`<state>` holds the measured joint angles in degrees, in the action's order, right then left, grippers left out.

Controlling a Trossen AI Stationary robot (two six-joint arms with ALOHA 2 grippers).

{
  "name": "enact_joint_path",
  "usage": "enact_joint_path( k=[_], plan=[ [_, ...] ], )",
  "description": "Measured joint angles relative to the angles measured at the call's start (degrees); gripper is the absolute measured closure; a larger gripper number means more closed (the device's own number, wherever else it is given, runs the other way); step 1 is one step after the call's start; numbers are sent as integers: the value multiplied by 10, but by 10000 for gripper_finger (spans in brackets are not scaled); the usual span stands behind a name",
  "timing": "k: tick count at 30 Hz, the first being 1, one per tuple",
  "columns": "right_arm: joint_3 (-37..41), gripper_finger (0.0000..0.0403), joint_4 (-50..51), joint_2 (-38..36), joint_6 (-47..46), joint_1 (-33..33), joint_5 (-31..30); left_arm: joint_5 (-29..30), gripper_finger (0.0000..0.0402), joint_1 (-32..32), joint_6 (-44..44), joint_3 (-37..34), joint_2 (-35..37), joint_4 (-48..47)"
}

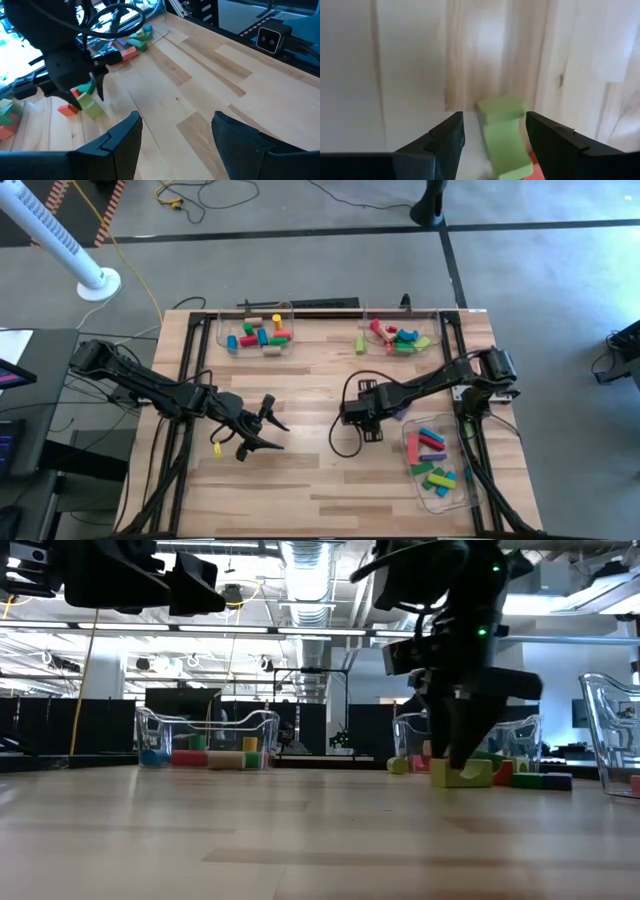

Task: Sort blocks by size
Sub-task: Put the light green arch block into the top right transparent bin

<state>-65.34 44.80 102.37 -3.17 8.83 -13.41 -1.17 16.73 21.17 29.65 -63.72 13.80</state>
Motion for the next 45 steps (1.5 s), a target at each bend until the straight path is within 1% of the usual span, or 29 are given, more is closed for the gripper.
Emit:
enact_joint_path(
  k=[6,11,15,20,24,29,33,37,39,43,45],
  plan=[
    [0,153,-14,0,30,-18,7,0,172,0,1,0,0,-8],
    [1,153,-20,0,33,-29,16,0,172,0,2,0,0,-8],
    [29,153,-61,0,33,-30,43,0,172,0,1,0,0,-8],
    [62,156,-87,0,15,-28,43,0,172,0,0,0,0,-8],
    [63,179,-92,0,11,-21,40,0,172,0,2,0,0,-3],
    [64,238,-102,0,29,-10,26,0,172,0,4,0,0,2],
    [56,242,-102,1,24,-7,26,0,172,0,4,0,0,-3],
    [24,242,-116,1,17,-2,27,1,172,0,11,0,0,-4],
    [5,242,-125,1,19,-1,25,17,172,0,22,0,0,-5],
    [-41,233,-162,1,46,-4,14,87,172,-5,55,0,0,-9],
    [-65,233,-180,1,63,-9,14,108,172,-15,66,0,0,-12]
  ],
)
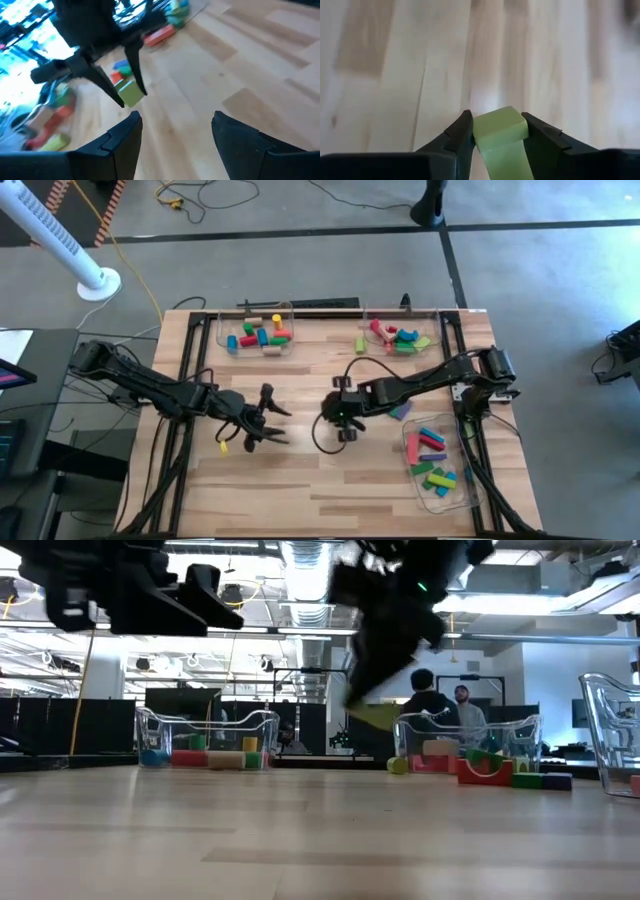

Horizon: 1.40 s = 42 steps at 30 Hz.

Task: Sort blocks by size
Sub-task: Put the light green arch block into the top right transparent bin

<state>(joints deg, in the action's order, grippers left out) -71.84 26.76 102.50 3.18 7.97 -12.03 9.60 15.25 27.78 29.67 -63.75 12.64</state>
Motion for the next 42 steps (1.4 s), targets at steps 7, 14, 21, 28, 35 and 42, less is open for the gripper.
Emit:
enact_joint_path(
  k=[7,14,21,28,35,42],
  plan=[
    [-70,234,-53,0,65,-21,-1,56,172,-44,11,0,19,-36],
    [-107,234,-89,0,128,-55,0,144,172,-50,-41,0,138,-164],
    [-109,233,-172,0,182,-138,53,121,172,-38,-219,0,242,-314],
    [-109,233,-236,0,214,-219,168,120,172,18,-363,-55,259,-321],
    [-109,233,-165,-23,257,-267,173,155,172,66,-460,-100,255,-262],
    [-109,233,-6,-81,218,-331,167,166,172,82,-459,-105,251,-224]
  ],
)
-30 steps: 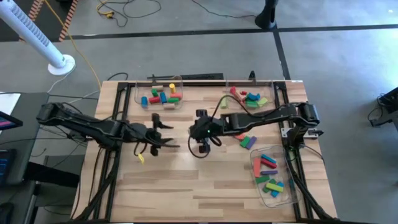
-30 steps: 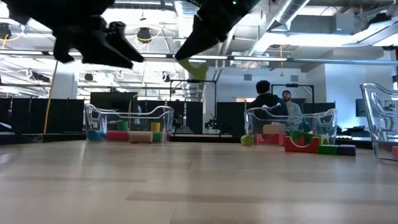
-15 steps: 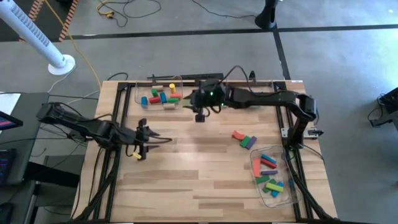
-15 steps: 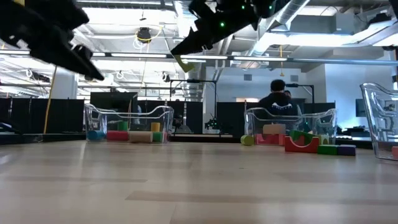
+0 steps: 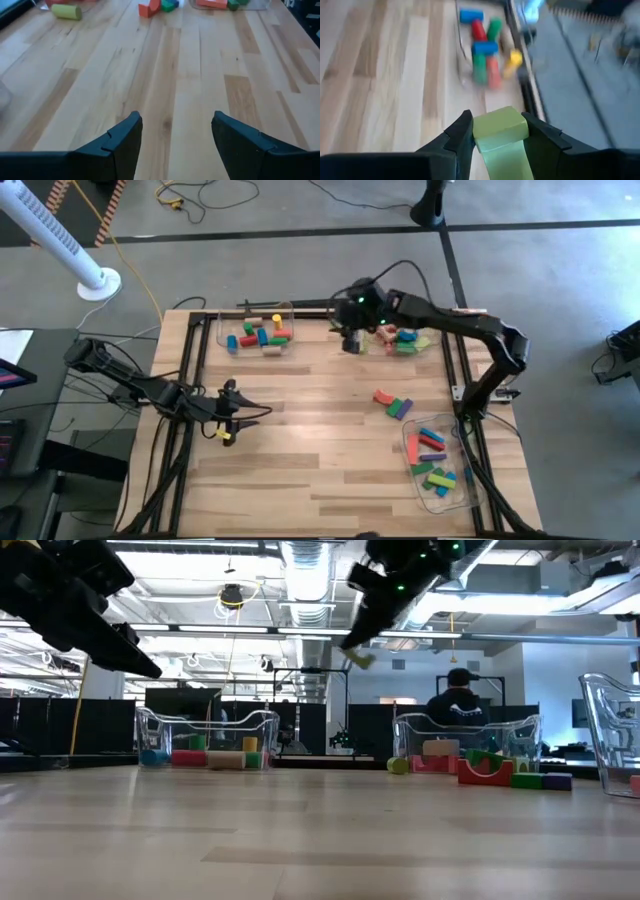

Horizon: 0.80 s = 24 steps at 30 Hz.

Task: Sort blocks by size
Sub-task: Put the light green arch block into the top right transparent bin

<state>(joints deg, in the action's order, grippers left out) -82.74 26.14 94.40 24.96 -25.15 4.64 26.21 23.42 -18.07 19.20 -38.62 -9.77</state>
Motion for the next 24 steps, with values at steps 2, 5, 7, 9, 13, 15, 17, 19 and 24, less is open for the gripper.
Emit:
enact_joint_path(
  k=[2,5,7,9,13,15,17,19,24],
  plan=[
    [0,233,55,-13,-21,-19,0,2,172,0,8,0,0,2],
    [6,233,130,-21,-54,-47,-7,8,172,0,18,0,0,2],
    [9,233,180,-22,-71,-63,-27,8,172,0,19,0,0,3],
    [13,233,205,-23,-87,-78,-43,9,172,0,23,0,-4,3],
    [27,233,229,-24,-107,-107,-49,9,172,0,37,0,-18,4],
    [38,233,223,-29,-112,-120,-49,9,172,0,45,0,-28,4],
    [47,233,209,-35,-115,-134,-51,9,172,0,53,0,-40,9],
    [52,233,209,-37,-118,-150,-57,9,172,0,59,0,-54,18],
    [54,233,218,-37,-136,-187,-64,8,172,0,77,0,-93,65]
  ],
)
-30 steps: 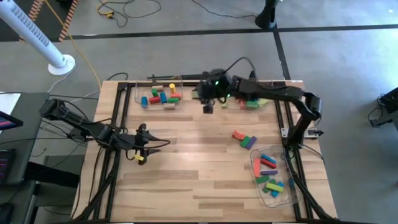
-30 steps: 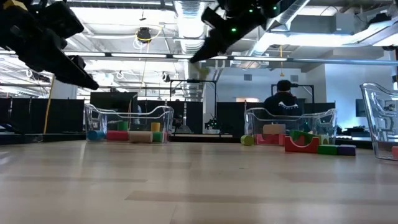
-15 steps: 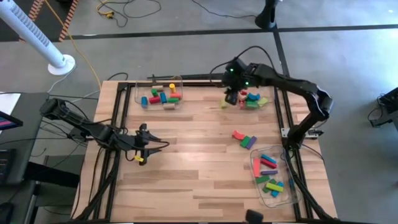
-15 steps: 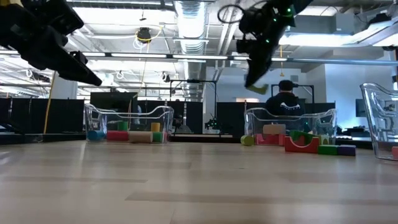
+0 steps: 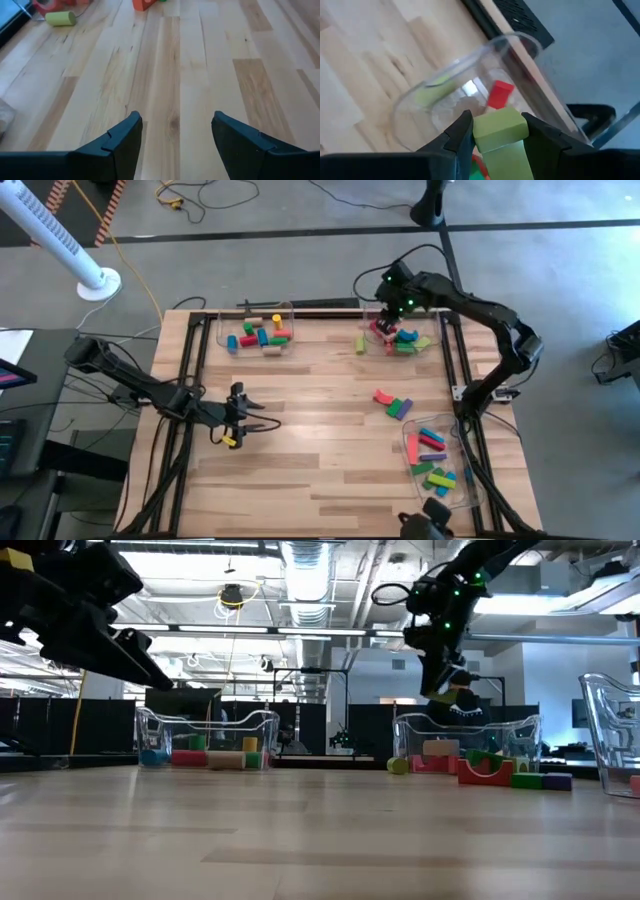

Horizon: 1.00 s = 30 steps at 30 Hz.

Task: Sort blocks by size
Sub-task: Put the light green arch block into the top right transparent bin

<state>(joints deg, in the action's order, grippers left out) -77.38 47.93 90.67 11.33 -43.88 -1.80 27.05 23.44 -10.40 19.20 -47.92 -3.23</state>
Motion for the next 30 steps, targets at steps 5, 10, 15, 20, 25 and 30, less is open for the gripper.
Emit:
enact_joint_path(
  k=[5,10,15,20,25,30],
  plan=[
    [0,233,20,0,-4,-15,1,0,172,0,3,0,-45,39],
    [0,233,58,0,1,-22,3,-4,172,0,-2,0,-85,62],
    [24,233,63,1,1,-35,3,-10,172,0,0,0,-114,88],
    [75,233,41,1,5,-53,3,-10,172,0,5,0,-122,97],
    [106,233,22,2,9,-65,4,-10,172,0,8,0,-121,101],
    [121,233,-1,2,10,-65,4,-10,172,0,12,0,-121,110]
  ],
)
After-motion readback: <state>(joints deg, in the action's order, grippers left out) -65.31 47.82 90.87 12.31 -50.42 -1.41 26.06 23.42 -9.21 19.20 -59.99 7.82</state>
